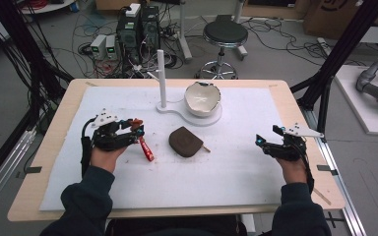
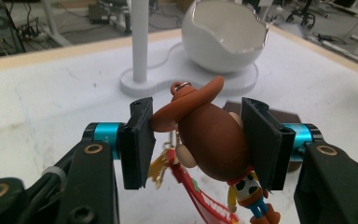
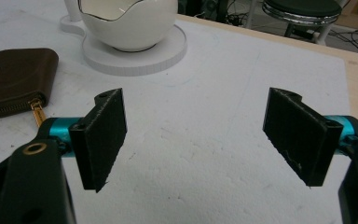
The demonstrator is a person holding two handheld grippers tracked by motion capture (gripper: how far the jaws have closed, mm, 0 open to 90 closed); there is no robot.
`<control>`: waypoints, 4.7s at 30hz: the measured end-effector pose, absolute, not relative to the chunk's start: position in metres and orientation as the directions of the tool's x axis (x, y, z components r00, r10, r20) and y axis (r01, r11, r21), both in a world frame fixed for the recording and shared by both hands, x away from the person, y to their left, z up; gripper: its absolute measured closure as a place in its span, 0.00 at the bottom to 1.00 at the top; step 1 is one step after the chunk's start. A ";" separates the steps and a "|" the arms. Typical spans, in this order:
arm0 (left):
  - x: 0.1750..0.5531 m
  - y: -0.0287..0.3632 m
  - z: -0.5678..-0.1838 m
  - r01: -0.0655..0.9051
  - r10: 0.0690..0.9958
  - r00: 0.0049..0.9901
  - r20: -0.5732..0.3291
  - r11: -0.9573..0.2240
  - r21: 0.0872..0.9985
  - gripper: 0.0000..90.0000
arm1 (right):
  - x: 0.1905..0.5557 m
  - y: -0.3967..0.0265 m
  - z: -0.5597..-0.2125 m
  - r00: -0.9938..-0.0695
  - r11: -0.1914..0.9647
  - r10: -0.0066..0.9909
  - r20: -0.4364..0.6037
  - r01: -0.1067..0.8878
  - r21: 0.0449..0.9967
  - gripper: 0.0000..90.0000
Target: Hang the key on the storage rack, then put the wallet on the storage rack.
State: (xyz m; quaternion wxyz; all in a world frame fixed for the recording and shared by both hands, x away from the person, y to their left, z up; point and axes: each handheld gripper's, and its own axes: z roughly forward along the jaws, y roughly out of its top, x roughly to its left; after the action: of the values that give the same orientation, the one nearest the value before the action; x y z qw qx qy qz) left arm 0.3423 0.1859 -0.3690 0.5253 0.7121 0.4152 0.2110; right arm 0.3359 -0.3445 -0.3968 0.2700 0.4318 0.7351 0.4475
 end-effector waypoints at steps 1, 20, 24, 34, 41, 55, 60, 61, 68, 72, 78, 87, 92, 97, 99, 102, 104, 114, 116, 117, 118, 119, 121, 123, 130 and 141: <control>0.343 0.186 -0.367 0.366 0.813 0.566 -0.137 -0.099 0.925 0.51 | 0.338 -0.344 -0.397 -0.483 0.229 0.875 -0.012 0.393 0.890 0.24; 0.363 0.182 -0.329 0.303 0.801 0.579 -0.155 -0.035 0.952 0.51 | 0.353 -0.334 -0.398 -0.516 0.254 0.856 -0.023 0.381 0.889 0.24; 0.372 0.183 -0.322 0.293 0.784 0.595 -0.178 -0.005 0.956 0.51 | 0.354 -0.333 -0.398 -0.515 0.252 0.857 -0.022 0.382 0.889 0.24; 0.398 0.190 -0.300 0.317 0.744 0.631 -0.220 0.012 0.948 0.51 | 0.354 -0.332 -0.398 -0.518 0.256 0.855 -0.025 0.380 0.889 0.24; 0.416 0.188 -0.285 0.331 0.731 0.641 -0.235 0.013 0.944 0.51 | 0.355 -0.332 -0.398 -0.516 0.254 0.856 -0.025 0.379 0.890 0.24; 0.453 0.154 -0.265 0.338 0.747 0.632 -0.206 -0.027 0.941 0.51 | 0.356 -0.333 -0.398 -0.522 0.259 0.852 -0.025 0.381 0.887 0.24; 0.462 0.146 -0.264 0.344 0.756 0.621 -0.207 -0.026 0.939 0.51 | 0.355 -0.334 -0.398 -0.520 0.256 0.854 -0.022 0.382 0.888 0.24; 0.463 0.145 -0.264 0.346 0.757 0.620 -0.207 -0.027 0.938 0.51 | 0.355 -0.334 -0.398 -0.521 0.256 0.854 -0.021 0.384 0.887 0.24; 0.475 0.147 -0.267 0.354 0.779 0.589 -0.216 -0.008 0.935 0.51 | 0.355 -0.334 -0.399 -0.520 0.256 0.854 -0.022 0.384 0.887 0.24; 0.478 0.148 -0.272 0.368 0.780 0.584 -0.224 -0.009 0.930 0.51 | 0.355 -0.335 -0.399 -0.519 0.258 0.854 -0.021 0.387 0.885 0.24; 0.478 0.153 -0.283 0.373 0.789 0.569 -0.233 0.006 0.928 0.51 | 0.355 -0.335 -0.400 -0.518 0.257 0.855 -0.020 0.390 0.885 0.24; 0.469 0.174 -0.310 0.400 0.806 0.536 -0.250 0.018 0.916 0.51 | 0.354 -0.334 -0.400 -0.521 0.264 0.853 -0.026 0.388 0.883 0.24; 0.460 0.177 -0.332 0.427 0.796 0.551 -0.252 -0.008 0.904 0.51 | 0.354 -0.333 -0.401 -0.523 0.270 0.852 -0.028 0.393 0.879 0.24; 0.450 0.167 -0.341 0.405 0.786 0.577 -0.222 -0.040 0.913 0.51 | 0.354 -0.331 -0.401 -0.523 0.279 0.851 -0.035 0.397 0.874 0.24; 0.447 0.163 -0.340 0.397 0.786 0.583 -0.208 -0.051 0.917 0.51 | 0.354 -0.331 -0.401 -0.523 0.278 0.852 -0.033 0.398 0.874 0.24; 0.445 0.162 -0.338 0.389 0.784 0.586 -0.203 -0.052 0.920 0.47 | 0.354 -0.330 -0.402 -0.526 0.283 0.850 -0.038 0.394 0.874 0.24; 0.444 0.163 -0.339 0.391 0.782 0.586 -0.212 -0.044 0.920 0.41 | 0.353 -0.330 -0.402 -0.528 0.285 0.848 -0.038 0.394 0.874 0.26; 0.419 0.184 -0.360 0.390 0.783 0.562 -0.267 0.034 0.920 0.39 | 0.354 -0.329 -0.402 -0.533 0.289 0.845 -0.038 0.397 0.871 0.26; 0.407 0.186 -0.363 0.378 0.793 0.548 -0.264 0.047 0.925 0.34 | 0.354 -0.329 -0.403 -0.534 0.294 0.844 -0.042 0.397 0.870 0.26; 0.401 0.187 -0.365 0.362 0.801 0.548 -0.243 0.034 0.931 0.31 | 0.354 -0.329 -0.403 -0.536 0.296 0.843 -0.042 0.399 0.868 0.26; 0.395 0.188 -0.367 0.344 0.803 0.552 -0.224 0.026 0.939 0.30 | 0.355 -0.329 -0.404 -0.536 0.294 0.843 -0.039 0.400 0.868 0.26; 0.391 0.190 -0.369 0.331 0.806 0.552 -0.211 0.019 0.943 0.30 | 0.355 -0.329 -0.404 -0.537 0.293 0.843 -0.036 0.403 0.867 0.26; 0.379 0.193 -0.374 0.305 0.821 0.550 -0.154 -0.025 0.952 0.26 | 0.356 -0.328 -0.405 -0.539 0.293 0.842 -0.033 0.405 0.866 0.26; 0.369 0.198 -0.380 0.283 0.825 0.554 -0.115 -0.056 0.957 0.25 | 0.357 -0.327 -0.405 -0.539 0.291 0.842 -0.028 0.410 0.864 0.26; 0.355 0.212 -0.403 0.294 0.831 0.547 -0.099 -0.080 0.952 0.25 | 0.357 -0.324 -0.406 -0.537 0.297 0.843 -0.030 0.419 0.858 0.26; 0.347 0.219 -0.408 0.298 0.819 0.557 -0.137 -0.043 0.954 0.25 | 0.353 -0.320 -0.406 -0.544 0.304 0.839 -0.029 0.423 0.853 0.25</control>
State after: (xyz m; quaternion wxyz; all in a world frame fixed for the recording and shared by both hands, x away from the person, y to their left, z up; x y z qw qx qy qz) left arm 0.3475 0.2193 -0.4077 0.5581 0.6835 0.4084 0.2334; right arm 0.3531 -0.3203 -0.4062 0.2449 0.4102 0.7694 0.4241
